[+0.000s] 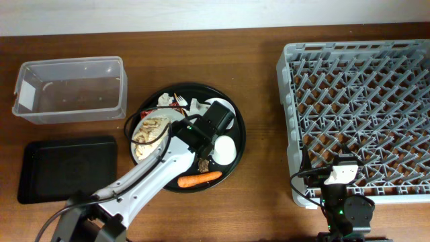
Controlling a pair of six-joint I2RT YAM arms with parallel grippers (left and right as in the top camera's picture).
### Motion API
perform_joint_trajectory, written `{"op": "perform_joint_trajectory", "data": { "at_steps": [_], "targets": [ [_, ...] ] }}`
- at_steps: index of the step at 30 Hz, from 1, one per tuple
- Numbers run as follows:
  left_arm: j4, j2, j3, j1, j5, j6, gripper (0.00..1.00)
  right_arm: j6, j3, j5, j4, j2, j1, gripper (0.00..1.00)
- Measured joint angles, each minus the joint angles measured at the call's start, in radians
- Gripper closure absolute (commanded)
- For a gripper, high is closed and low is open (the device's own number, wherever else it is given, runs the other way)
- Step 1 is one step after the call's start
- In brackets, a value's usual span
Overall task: Sort waste into correct bins and load items into the dishwasher rack
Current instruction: 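Lift the white plate with the left gripper and carry it left, then tilt the plate over the black tray to dump the rice and pasta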
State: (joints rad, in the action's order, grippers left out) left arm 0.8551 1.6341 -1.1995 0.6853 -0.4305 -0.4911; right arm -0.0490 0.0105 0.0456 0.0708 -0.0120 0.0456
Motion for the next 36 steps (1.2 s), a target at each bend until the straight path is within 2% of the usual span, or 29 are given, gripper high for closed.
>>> {"op": "perform_joint_trajectory", "data": {
  "at_steps": [7, 14, 27, 36],
  "targets": [
    [0.134, 0.0, -0.031, -0.002, -0.061, -0.091, 0.99, 0.0, 0.0, 0.0, 0.0, 0.0, 0.0, 0.01],
    [0.148, -0.002, -0.031, -0.064, -0.056, -0.138, 0.99, 0.0, 0.0, 0.0, 0.0, 0.0, 0.0, 0.01],
    [0.165, -0.163, -0.034, -0.408, 0.034, -0.143, 0.99, 0.0, 0.0, 0.0, 0.0, 0.0, 0.0, 0.01],
    [0.047, -0.163, -0.029, -0.698, 0.187, -0.106, 0.99, 0.0, 0.0, 0.0, 0.0, 0.0, 0.0, 0.01]
  ]
}}
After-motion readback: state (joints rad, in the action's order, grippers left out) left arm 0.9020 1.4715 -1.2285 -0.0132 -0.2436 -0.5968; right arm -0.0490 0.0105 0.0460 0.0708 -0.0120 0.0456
